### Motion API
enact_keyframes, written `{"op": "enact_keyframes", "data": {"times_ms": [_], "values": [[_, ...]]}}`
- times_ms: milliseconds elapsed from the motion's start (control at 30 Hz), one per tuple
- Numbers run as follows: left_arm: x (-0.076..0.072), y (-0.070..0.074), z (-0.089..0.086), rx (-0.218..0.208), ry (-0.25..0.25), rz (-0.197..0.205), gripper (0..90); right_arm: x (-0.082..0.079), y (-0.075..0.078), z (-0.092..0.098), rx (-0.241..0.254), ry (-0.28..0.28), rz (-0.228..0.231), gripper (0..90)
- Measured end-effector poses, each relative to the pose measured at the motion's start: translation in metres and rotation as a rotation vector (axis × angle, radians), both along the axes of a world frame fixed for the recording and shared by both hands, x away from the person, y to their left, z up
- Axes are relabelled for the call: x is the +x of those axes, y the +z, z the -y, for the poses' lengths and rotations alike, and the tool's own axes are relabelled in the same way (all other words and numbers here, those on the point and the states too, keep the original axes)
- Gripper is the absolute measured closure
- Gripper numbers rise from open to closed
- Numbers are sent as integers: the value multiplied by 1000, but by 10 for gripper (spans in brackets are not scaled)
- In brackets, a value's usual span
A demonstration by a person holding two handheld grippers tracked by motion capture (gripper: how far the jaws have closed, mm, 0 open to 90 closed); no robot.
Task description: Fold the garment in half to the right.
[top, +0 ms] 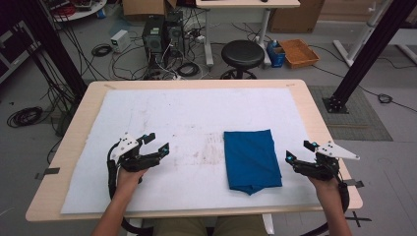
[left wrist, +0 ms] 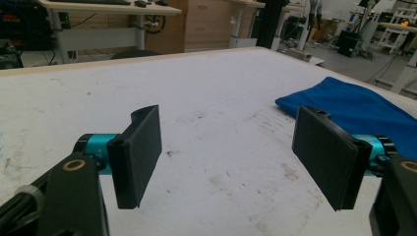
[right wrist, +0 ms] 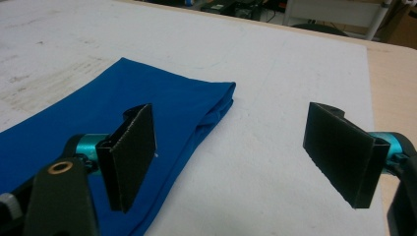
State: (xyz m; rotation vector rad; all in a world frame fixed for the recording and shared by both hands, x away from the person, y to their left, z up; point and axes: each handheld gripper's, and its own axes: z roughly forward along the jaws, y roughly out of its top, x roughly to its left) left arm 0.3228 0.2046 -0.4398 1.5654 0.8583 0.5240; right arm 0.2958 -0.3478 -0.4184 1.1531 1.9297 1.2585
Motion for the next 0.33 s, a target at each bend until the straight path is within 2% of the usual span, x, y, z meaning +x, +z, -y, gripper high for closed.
{"op": "enact_keyframes", "data": {"times_ms": [333], "values": [[1,-1,0,0,2,-4,271,0,1,2,6,-6,3,200]]}}
